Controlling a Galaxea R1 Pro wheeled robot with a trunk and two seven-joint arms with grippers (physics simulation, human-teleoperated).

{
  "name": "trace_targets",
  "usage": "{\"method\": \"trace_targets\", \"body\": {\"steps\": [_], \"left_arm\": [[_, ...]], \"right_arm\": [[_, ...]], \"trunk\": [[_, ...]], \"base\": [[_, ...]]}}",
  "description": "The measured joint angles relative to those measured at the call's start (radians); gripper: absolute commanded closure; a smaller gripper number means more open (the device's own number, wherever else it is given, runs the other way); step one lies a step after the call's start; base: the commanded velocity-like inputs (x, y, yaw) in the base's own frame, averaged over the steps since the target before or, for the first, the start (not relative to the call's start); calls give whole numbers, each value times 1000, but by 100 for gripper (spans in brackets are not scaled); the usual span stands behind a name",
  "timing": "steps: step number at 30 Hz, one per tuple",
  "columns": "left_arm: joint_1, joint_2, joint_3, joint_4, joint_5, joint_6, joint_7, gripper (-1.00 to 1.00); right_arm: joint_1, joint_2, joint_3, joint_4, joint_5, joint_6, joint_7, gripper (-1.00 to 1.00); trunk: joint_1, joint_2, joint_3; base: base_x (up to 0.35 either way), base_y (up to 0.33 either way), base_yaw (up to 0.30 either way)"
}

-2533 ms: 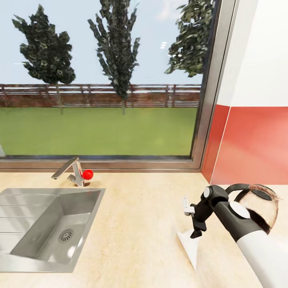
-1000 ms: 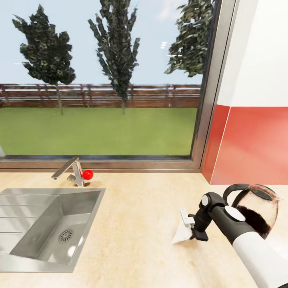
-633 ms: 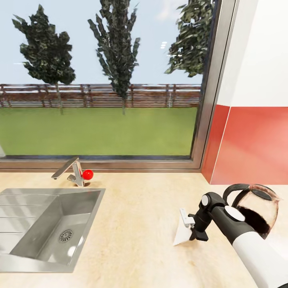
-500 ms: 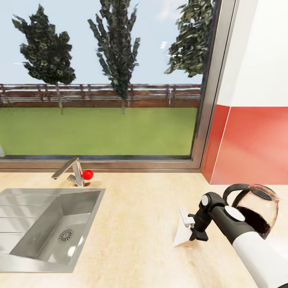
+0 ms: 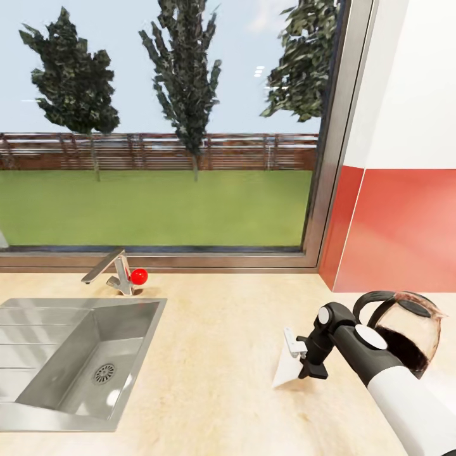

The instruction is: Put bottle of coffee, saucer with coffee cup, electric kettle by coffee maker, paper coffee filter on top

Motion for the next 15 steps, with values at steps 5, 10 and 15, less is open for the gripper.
{"method": "trace_targets", "body": {"steps": [5,10,15], "left_arm": [[1,1,0,0,0,0,-1,-100],[6,1,1,0,0,-1,2,-100],[6,5,3,-1,0,-2,4,-100]], "right_arm": [[0,0,0,-3,0,0,0,100],[0,12,-9,-120,2,6,-23,100],[0,24,-57,-271,-1,87,-107,100]], "trunk": [[0,0,0],[0,0,0],[0,0,0]], "base": [[0,0,0],[0,0,0],[0,0,0]]}}
